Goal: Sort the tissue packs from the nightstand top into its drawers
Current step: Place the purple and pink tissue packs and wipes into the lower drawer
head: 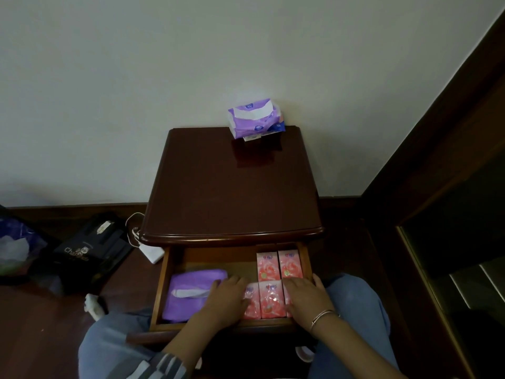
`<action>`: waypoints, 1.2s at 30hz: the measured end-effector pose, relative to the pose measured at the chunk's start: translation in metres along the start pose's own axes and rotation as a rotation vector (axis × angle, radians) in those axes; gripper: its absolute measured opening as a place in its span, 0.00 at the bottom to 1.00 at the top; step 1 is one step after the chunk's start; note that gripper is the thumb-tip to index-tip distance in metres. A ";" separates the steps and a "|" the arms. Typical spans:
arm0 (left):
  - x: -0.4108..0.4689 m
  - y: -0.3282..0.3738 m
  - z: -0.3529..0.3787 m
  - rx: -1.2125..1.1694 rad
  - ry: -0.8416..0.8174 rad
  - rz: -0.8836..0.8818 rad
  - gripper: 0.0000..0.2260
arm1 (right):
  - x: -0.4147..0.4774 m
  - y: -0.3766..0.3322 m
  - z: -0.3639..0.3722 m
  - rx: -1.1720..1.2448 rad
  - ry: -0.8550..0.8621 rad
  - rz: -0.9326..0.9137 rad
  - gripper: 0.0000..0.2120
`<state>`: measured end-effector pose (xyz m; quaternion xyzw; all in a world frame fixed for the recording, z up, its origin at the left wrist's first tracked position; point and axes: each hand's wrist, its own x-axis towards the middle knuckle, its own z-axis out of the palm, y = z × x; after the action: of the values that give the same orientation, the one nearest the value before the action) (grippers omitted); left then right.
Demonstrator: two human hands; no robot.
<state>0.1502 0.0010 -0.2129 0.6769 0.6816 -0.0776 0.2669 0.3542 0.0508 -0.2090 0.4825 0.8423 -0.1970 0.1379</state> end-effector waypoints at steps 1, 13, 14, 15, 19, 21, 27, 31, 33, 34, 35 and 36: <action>0.000 0.000 -0.001 0.016 -0.002 0.007 0.20 | 0.001 0.001 -0.002 -0.001 0.003 0.001 0.24; -0.011 0.006 0.005 -0.042 -0.004 -0.053 0.20 | -0.008 0.013 0.005 0.166 0.072 -0.051 0.26; -0.012 0.007 0.006 -0.081 0.005 -0.056 0.20 | -0.009 0.014 0.006 0.189 0.087 -0.058 0.25; -0.014 0.007 0.006 -0.108 0.012 -0.062 0.20 | -0.010 0.015 0.006 0.203 0.096 -0.062 0.26; -0.015 0.010 0.004 -0.167 0.008 -0.093 0.19 | -0.012 0.013 0.004 0.209 0.119 -0.057 0.27; -0.015 0.012 0.002 -0.139 -0.007 -0.100 0.20 | -0.015 0.012 0.001 0.212 0.149 -0.056 0.25; -0.025 0.015 -0.042 -0.104 0.200 0.015 0.20 | -0.018 0.014 -0.031 0.360 0.370 -0.140 0.18; 0.000 -0.007 -0.117 -0.137 0.532 0.118 0.19 | 0.021 0.030 -0.090 0.348 0.552 -0.133 0.17; 0.031 -0.019 -0.159 -0.080 0.680 0.131 0.20 | 0.056 0.036 -0.122 0.322 0.585 -0.090 0.20; 0.050 -0.023 -0.177 -0.042 0.729 0.119 0.22 | 0.076 0.037 -0.136 0.289 0.570 -0.065 0.22; 0.070 -0.025 -0.193 0.000 0.756 0.094 0.24 | 0.096 0.036 -0.147 0.241 0.536 -0.045 0.24; 0.092 -0.026 -0.206 0.046 0.762 0.062 0.27 | 0.117 0.034 -0.154 0.189 0.490 -0.024 0.27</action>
<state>0.0773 0.1760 -0.0887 0.6834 0.7091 0.1728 -0.0187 0.3195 0.2266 -0.1287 0.5164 0.8341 -0.1539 -0.1183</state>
